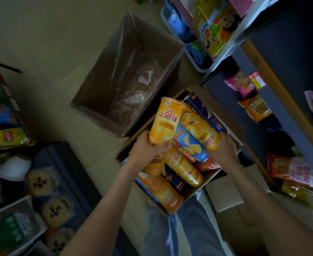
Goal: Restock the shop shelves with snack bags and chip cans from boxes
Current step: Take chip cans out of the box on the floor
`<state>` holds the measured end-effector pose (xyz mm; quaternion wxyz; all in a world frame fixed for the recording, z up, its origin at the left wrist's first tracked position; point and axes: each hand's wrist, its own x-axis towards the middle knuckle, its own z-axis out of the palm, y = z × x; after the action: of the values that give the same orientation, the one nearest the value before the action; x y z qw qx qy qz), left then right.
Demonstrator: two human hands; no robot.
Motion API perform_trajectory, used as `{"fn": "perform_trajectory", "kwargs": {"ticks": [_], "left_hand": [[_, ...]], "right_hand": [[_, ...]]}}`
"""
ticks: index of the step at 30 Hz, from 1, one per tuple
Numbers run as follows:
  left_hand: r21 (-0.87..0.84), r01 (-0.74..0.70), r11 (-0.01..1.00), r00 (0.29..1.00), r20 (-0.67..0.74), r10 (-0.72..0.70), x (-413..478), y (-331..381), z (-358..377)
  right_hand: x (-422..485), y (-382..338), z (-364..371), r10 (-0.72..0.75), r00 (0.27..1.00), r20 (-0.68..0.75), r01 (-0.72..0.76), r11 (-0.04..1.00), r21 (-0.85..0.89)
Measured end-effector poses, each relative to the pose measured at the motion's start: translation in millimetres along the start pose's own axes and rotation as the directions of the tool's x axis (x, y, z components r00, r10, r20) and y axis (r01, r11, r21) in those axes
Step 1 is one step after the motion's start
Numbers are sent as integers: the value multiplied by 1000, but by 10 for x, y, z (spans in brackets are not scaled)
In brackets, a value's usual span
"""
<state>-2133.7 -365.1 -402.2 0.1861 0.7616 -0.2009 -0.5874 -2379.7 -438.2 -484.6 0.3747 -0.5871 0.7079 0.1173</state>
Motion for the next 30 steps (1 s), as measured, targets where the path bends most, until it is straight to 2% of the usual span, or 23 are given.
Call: {"fn": "perform_trajectory", "kwargs": {"ticks": [8, 11, 15, 21, 27, 30], "left_hand": [[-196, 76, 978, 997, 46, -68, 28, 0, 23], [-198, 81, 977, 996, 44, -74, 41, 13, 85], [-211, 75, 975, 996, 53, -65, 4, 106, 185], [-282, -1, 959, 998, 56, 18, -319, 430, 239], [-303, -142, 942, 949, 229, 217, -970, 1013, 214], [-327, -178, 928, 905, 317, 285, -1343, 1304, 220]], "right_hand": [[60, 37, -132, -46, 995, 87, 37, 995, 94], [-55, -13, -290, -94, 996, -1, 91, 963, 253], [-290, -87, -547, -109, 984, -139, 167, 838, 519], [-658, -115, -1158, -139, 965, -221, 250, 735, 631], [-1273, -25, -1829, -151, 949, -277, 315, 525, 791], [-1665, -6, -2061, -114, 957, -266, 288, 293, 912]]}}
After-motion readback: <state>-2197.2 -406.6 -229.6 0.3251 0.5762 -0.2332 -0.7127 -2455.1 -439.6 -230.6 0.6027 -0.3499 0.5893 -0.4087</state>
